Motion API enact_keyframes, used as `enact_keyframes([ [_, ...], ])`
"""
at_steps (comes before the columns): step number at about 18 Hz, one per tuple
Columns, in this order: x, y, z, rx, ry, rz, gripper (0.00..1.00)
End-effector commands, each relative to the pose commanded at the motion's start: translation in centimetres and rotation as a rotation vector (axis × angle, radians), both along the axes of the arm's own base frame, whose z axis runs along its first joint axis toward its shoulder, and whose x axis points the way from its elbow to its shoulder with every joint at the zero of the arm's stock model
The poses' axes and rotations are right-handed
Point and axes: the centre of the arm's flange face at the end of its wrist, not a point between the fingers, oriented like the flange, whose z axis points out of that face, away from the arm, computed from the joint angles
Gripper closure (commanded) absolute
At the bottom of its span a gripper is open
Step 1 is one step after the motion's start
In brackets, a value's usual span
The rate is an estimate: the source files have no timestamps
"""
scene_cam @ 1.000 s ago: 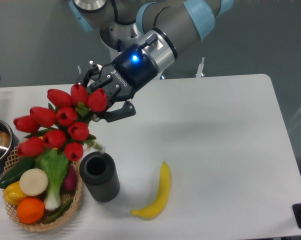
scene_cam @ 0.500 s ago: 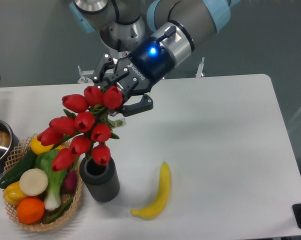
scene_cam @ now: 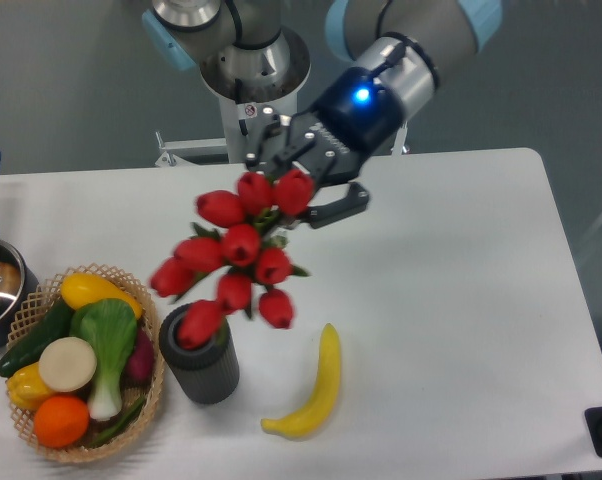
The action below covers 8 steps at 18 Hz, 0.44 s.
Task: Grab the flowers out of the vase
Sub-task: 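Lift the gripped tulips up out of the black vase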
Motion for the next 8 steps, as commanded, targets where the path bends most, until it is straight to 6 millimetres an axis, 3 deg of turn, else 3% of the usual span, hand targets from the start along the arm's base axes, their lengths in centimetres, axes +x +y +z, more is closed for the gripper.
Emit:
enact_keyframes([
  [8, -2.1, -2.2, -0.6, -0.002, -0.004, 0.049, 0.6],
])
